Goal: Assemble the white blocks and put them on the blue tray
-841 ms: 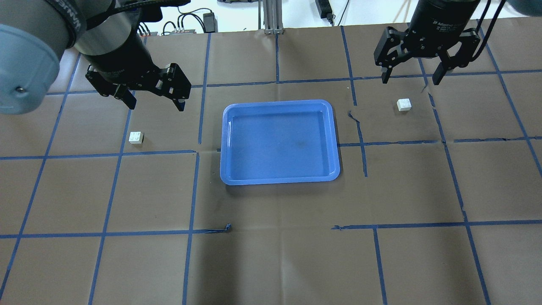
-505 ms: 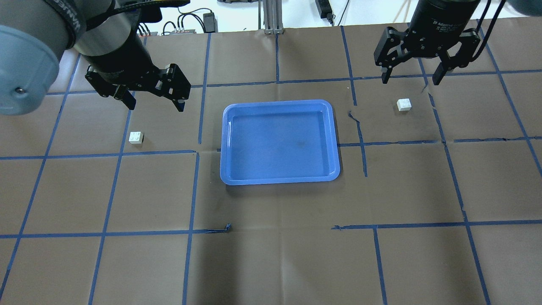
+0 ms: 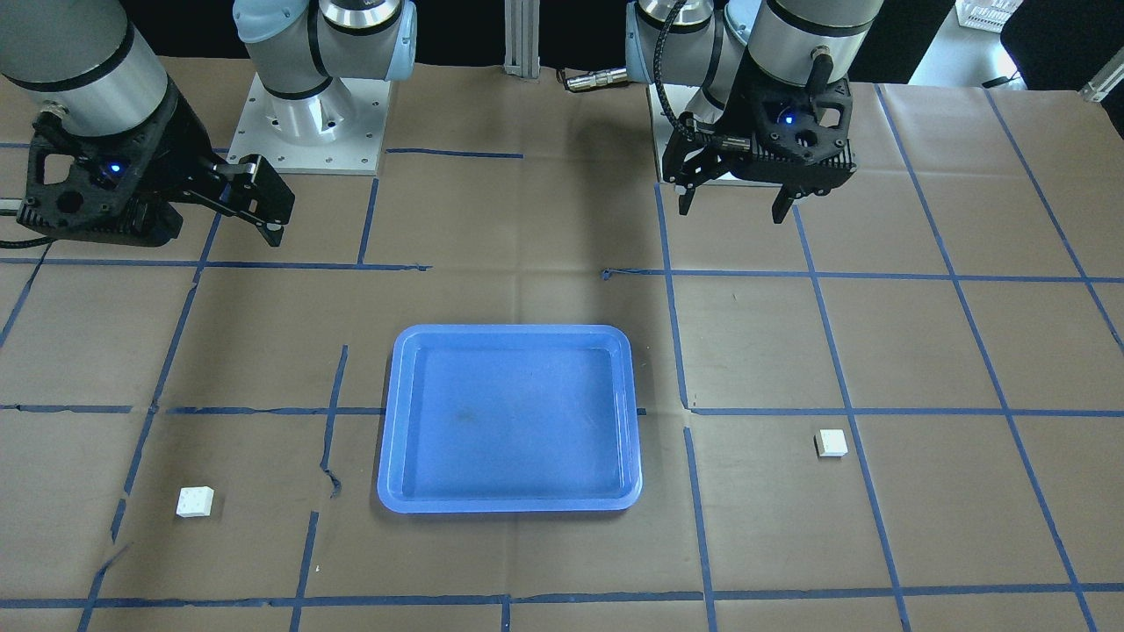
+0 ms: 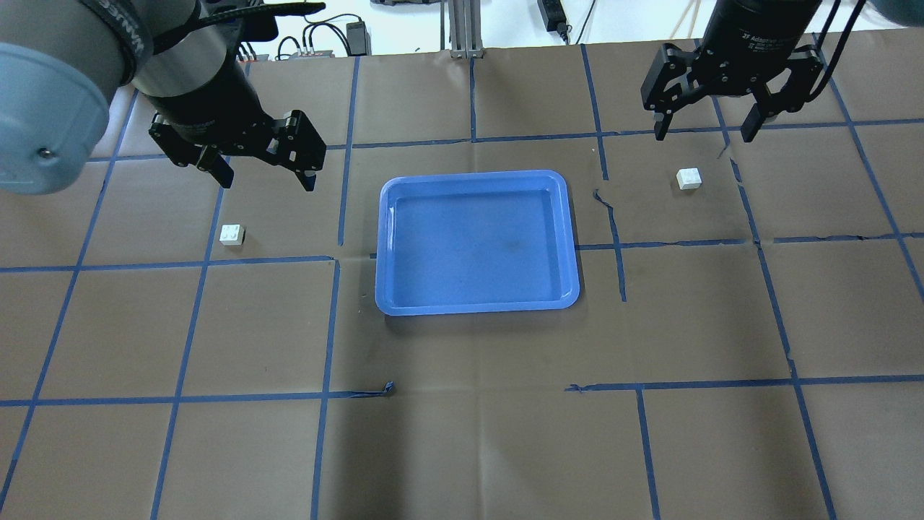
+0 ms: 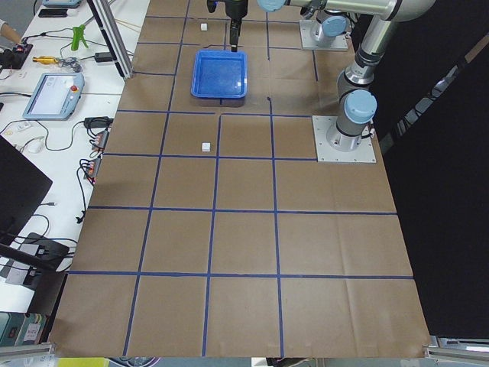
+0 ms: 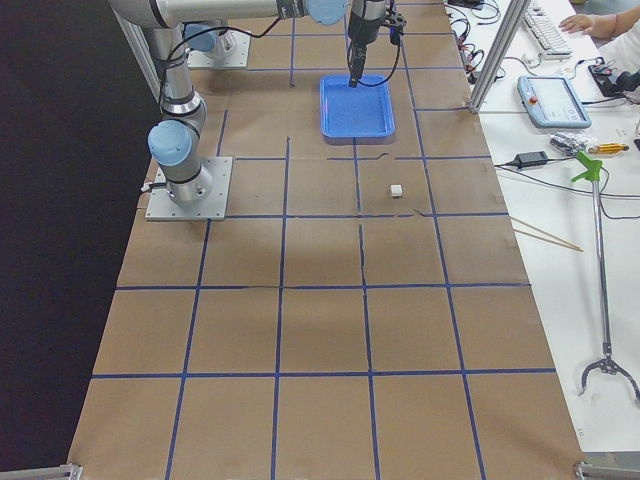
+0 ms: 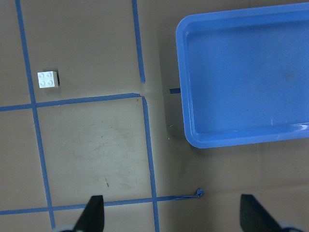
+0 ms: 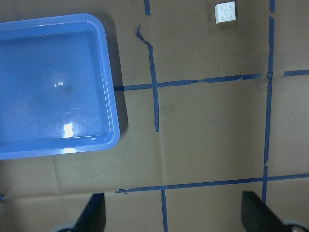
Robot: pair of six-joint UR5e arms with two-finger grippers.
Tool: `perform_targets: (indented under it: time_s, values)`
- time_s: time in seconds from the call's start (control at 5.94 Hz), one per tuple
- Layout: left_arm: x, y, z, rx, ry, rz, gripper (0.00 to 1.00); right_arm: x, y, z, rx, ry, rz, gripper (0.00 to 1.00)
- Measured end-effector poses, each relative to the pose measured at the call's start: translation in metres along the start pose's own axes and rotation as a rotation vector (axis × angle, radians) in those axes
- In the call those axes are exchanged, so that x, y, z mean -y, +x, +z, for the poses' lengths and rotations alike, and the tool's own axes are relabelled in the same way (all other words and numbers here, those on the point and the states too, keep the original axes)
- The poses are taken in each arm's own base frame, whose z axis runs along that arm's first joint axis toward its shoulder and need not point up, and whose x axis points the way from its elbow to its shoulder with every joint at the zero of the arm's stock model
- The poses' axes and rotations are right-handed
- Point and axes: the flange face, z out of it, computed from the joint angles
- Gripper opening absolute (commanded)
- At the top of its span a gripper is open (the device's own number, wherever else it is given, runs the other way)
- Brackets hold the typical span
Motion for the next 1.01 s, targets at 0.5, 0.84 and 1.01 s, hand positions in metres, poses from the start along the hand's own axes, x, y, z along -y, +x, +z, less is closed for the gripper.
perform_targets:
  time_s: [0.5, 0.84, 1.01]
  values:
    - [0.060, -0.099, 0.070, -0.006, -0.039, -0.153, 0.99, 0.004, 0.002, -0.007, -0.004, 0.037, -0.382, 1.00]
    - [0.071, -0.138, 0.136, -0.007, -0.052, -0.128, 0.99, 0.023, 0.023, -0.009, -0.037, 0.110, -0.741, 1.00]
    - [0.067, -0.149, 0.176, -0.003, -0.032, -0.110, 0.99, 0.036, 0.045, -0.006, -0.062, 0.130, -0.942, 1.00]
